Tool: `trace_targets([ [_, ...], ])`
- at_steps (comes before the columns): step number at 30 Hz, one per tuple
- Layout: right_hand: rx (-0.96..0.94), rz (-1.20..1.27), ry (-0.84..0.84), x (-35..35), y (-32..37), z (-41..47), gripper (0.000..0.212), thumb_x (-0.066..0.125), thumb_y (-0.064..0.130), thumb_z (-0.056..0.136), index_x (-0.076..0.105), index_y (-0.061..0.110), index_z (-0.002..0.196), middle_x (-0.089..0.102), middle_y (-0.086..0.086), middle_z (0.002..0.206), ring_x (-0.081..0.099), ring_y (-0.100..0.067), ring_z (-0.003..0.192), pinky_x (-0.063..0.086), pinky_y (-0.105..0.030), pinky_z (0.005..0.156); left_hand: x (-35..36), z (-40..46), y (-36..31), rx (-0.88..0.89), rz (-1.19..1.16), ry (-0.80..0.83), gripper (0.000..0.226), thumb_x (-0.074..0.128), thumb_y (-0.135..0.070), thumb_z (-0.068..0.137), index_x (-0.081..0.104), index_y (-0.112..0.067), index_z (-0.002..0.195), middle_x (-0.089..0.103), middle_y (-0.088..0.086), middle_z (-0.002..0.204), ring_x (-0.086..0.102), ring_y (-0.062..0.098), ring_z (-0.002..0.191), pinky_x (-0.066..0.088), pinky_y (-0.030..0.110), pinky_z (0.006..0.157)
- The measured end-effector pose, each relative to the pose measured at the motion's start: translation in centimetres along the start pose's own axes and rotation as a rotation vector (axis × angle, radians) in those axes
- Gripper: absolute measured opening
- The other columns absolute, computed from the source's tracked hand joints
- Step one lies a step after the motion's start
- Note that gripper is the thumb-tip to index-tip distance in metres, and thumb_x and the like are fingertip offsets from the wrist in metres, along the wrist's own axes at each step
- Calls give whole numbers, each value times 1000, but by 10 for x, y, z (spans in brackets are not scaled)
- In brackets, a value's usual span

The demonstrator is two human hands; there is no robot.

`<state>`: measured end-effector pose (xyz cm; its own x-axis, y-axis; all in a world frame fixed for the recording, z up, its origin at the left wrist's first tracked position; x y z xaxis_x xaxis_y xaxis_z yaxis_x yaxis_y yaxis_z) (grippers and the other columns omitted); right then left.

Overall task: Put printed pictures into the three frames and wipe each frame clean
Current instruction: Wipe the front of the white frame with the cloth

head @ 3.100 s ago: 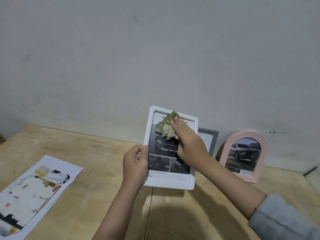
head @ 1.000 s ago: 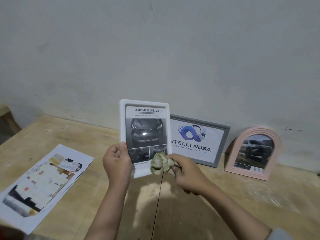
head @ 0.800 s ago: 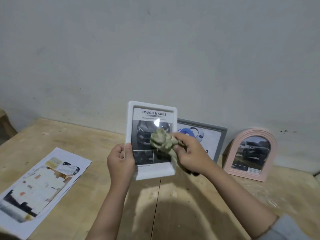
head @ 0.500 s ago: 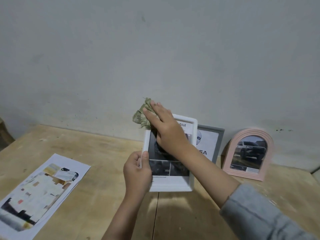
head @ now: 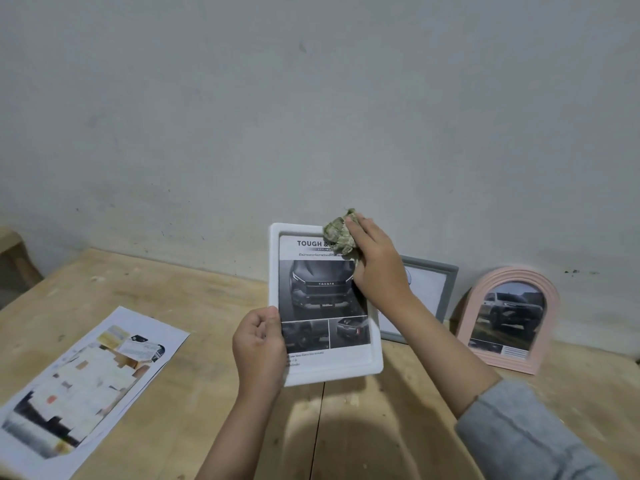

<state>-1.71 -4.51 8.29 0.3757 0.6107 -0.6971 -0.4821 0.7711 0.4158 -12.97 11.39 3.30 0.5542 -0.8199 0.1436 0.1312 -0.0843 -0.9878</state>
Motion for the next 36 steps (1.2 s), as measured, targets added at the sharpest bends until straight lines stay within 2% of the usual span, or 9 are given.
trace_targets([
  [5, 59, -1, -29, 3, -1, -9, 72, 44, -21, 72, 46, 8, 138, 40, -14, 146, 34, -33, 137, 27, -31, 110, 1, 0, 4, -29, -4, 0, 20, 49, -5, 96, 60, 2, 81, 62, 4, 64, 57, -2, 50, 48, 16, 54],
  [10, 18, -15, -19, 6, 0, -30, 70, 47, -22, 69, 51, 5, 134, 43, -17, 143, 40, -34, 133, 34, -35, 107, -4, 4, 8, -101, -40, -43, 24, 50, -10, 97, 62, -3, 77, 64, 7, 67, 60, 10, 58, 50, 33, 66],
  [16, -86, -2, 50, 19, 8, -69, 73, 54, -23, 61, 55, 4, 129, 47, -17, 141, 48, -33, 126, 42, -37, 101, -13, 13, 6, -109, -64, -164, 22, 50, -12, 97, 61, 0, 83, 57, 2, 63, 52, -5, 45, 45, 12, 51],
  [21, -131, -22, 84, 25, 10, -96, 78, 59, -22, 59, 55, 7, 131, 46, -13, 142, 46, -28, 128, 38, -31, 105, -23, 18, 7, -130, -91, -230, 25, 51, -17, 97, 61, -9, 76, 61, 0, 68, 54, -7, 49, 46, 23, 62],
  [26, -115, 13, 155, 23, 7, -114, 74, 64, -18, 62, 56, 11, 130, 49, -9, 140, 49, -26, 125, 39, -27, 101, -26, 20, 6, -138, -107, -283, 22, 51, -19, 98, 61, 0, 92, 57, -2, 70, 55, -4, 55, 46, 14, 61],
  [28, -142, -16, 244, 22, 0, -121, 71, 59, -17, 66, 57, 13, 130, 50, -8, 139, 51, -28, 124, 45, -34, 97, -27, 21, 3, -124, -96, -308, 23, 50, -20, 98, 59, 0, 94, 56, -2, 71, 54, 5, 63, 45, 15, 63],
  [32, -91, -37, 425, 12, -21, -127, 71, 49, -13, 75, 49, 23, 137, 45, 0, 144, 45, -23, 130, 44, -31, 100, -32, 27, -2, -114, -75, -323, 19, 47, -20, 99, 56, -6, 92, 52, -3, 70, 51, 2, 58, 44, 13, 59],
  [34, 6, 21, 311, 5, -25, -122, 70, 45, -13, 74, 50, 19, 136, 46, 1, 142, 45, -20, 130, 40, -29, 105, -32, 29, -2, -145, -101, -300, 24, 44, -22, 100, 52, -11, 81, 44, -2, 65, 44, 7, 55, 41, 22, 59],
  [36, 93, 83, 109, 2, -21, -115, 69, 40, -11, 72, 50, 13, 135, 46, 2, 139, 42, -16, 131, 32, -19, 108, -30, 27, -4, -134, -129, -274, 24, 43, -18, 100, 47, -14, 77, 41, -2, 65, 44, -1, 47, 40, 15, 54],
])
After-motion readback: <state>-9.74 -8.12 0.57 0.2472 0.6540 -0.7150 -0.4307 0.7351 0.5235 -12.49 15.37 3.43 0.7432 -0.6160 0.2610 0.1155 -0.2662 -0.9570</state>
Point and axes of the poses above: each hand's wrist, its own z-axis towards the middle knuckle, its own x-axis out of the palm, y = z × x, the point moved 1 cm from there along z, towards the middle knuckle
